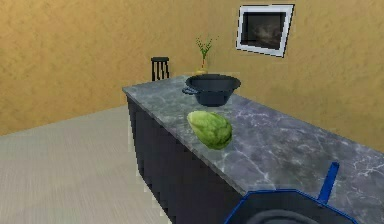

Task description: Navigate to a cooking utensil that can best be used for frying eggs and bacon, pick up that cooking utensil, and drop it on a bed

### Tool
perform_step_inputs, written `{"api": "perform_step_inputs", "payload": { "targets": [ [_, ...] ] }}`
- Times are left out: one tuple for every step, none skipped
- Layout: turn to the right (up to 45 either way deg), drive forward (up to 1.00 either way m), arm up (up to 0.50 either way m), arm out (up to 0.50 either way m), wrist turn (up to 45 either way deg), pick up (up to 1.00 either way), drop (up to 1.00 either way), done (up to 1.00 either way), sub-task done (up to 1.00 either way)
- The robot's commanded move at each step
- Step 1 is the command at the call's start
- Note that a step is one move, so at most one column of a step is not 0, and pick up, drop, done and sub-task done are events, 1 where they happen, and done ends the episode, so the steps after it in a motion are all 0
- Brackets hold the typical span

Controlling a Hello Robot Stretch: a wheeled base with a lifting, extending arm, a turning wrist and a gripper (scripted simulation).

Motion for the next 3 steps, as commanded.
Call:
{"api": "perform_step_inputs", "payload": {
  "targets": [
    [0.0,0.0,0.0,-0.2,0.0,0.0,0.0,0.0,0.0],
    [-45.0,0.0,0.0,0.0,0.0,0.0,0.0,0.0,0.0],
    [-45.0,0.0,0.0,0.0,0.0,0.0,0.0,0.0,0.0]
  ]
}}
